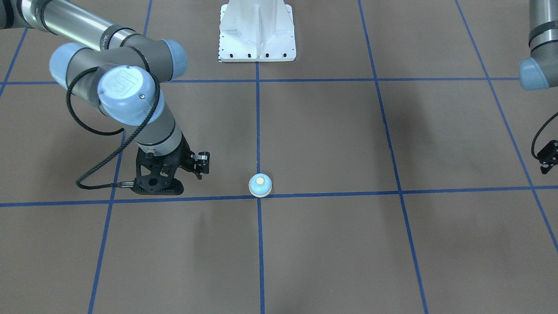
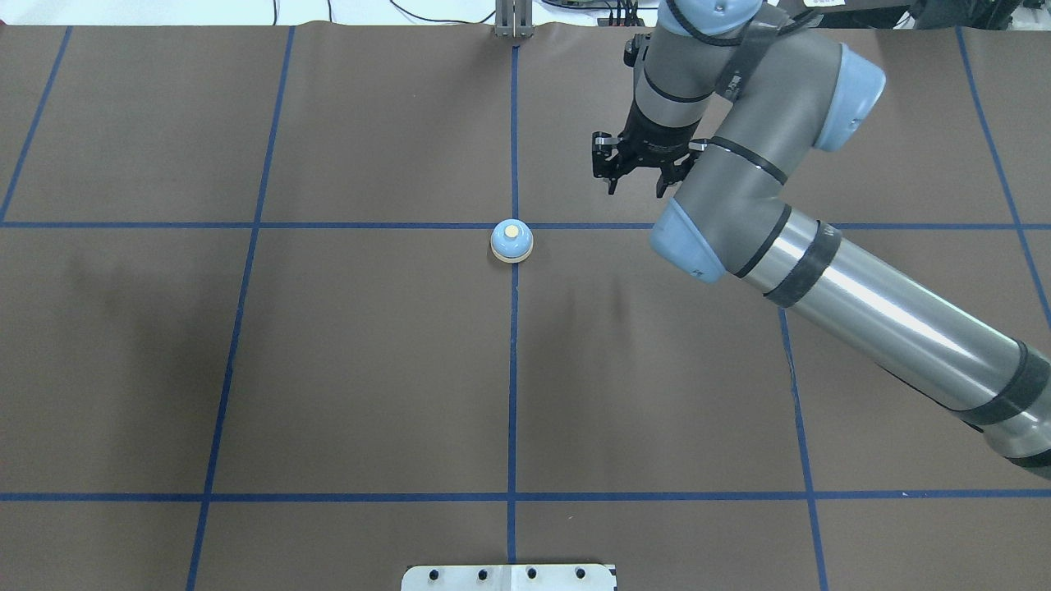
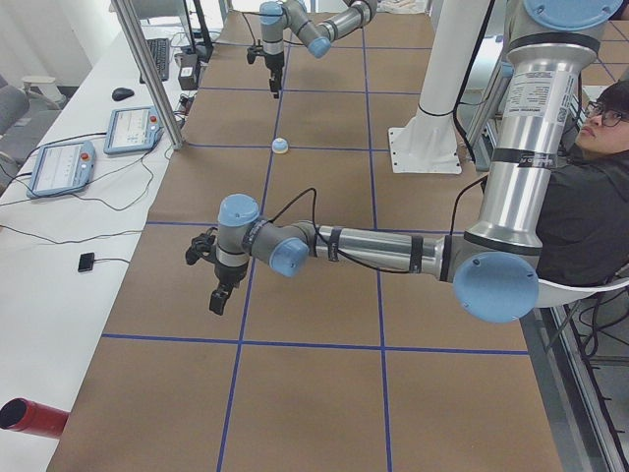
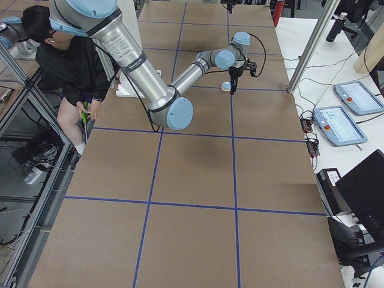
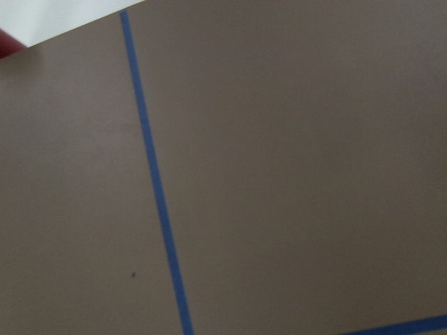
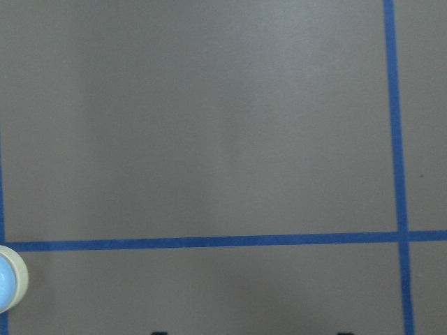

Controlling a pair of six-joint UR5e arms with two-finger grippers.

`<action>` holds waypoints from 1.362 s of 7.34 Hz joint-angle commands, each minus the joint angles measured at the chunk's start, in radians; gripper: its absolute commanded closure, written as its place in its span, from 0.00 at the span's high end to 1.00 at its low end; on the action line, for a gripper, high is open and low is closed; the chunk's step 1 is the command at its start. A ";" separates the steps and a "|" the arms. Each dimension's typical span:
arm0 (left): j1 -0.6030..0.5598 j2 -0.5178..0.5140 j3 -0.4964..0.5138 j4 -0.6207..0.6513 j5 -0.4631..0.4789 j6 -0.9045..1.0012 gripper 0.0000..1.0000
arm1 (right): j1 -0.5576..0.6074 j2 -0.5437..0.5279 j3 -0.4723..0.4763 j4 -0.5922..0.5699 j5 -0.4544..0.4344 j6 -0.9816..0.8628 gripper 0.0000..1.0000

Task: Place and press bell with both arms
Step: 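Move the right gripper above the bell's cream button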

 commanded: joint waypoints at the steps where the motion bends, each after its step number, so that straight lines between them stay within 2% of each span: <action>1: -0.090 0.097 -0.036 0.014 0.000 0.191 1.00 | -0.057 0.062 -0.098 0.120 -0.024 0.116 0.15; 2: -0.117 0.105 -0.037 0.012 -0.005 0.216 1.00 | -0.077 0.123 -0.154 0.119 -0.031 0.142 0.00; 5: -0.128 0.119 -0.037 0.011 -0.039 0.223 1.00 | -0.130 0.214 -0.248 0.121 -0.059 0.147 0.00; 7: -0.128 0.120 -0.034 0.011 -0.039 0.223 1.00 | -0.138 0.301 -0.378 0.125 -0.074 0.144 0.00; 10: -0.128 0.120 -0.031 0.011 -0.037 0.223 1.00 | -0.143 0.301 -0.412 0.154 -0.093 0.142 0.00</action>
